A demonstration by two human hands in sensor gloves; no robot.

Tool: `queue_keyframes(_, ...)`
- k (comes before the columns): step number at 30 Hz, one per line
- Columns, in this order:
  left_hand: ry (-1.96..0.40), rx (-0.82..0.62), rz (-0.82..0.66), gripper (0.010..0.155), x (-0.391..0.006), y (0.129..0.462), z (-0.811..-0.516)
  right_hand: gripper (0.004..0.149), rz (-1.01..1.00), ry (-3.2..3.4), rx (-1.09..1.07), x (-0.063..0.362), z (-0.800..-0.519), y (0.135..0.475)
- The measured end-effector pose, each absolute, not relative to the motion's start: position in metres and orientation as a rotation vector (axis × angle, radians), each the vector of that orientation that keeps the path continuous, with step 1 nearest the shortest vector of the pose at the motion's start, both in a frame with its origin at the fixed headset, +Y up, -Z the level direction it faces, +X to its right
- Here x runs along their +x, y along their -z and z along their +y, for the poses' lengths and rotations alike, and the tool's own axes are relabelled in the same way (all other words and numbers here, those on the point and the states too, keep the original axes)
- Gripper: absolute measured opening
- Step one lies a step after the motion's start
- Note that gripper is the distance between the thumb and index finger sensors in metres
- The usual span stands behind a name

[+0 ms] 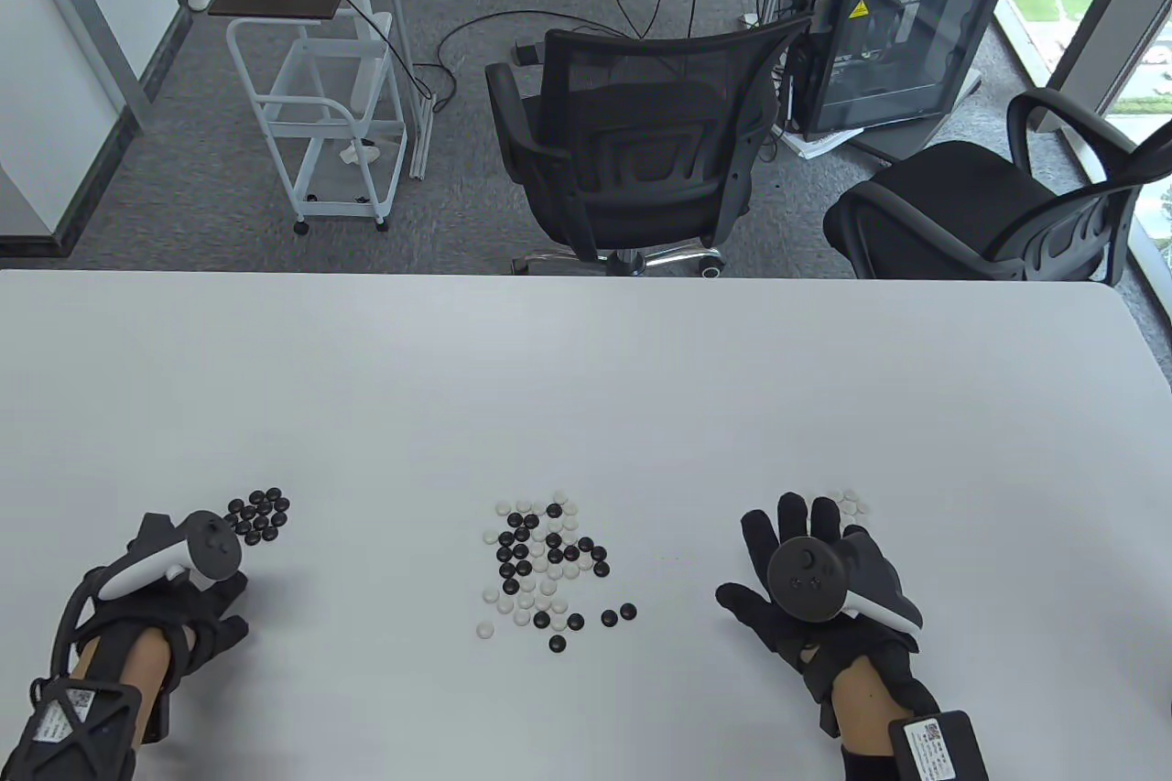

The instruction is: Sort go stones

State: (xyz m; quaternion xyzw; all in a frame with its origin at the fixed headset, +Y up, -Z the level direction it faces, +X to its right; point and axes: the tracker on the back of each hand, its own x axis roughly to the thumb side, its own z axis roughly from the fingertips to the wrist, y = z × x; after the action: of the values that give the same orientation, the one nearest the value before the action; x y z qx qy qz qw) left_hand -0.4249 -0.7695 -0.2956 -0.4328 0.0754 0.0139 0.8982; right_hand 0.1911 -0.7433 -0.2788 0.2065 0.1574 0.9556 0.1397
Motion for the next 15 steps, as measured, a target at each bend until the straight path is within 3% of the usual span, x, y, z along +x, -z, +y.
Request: queue_keyframes(15,-0.088,-0.867,0.199,0.065,-0.429,0.324,-0.774,0.086,0.464,-2.761,0.576,0.194,-0.744,0.280)
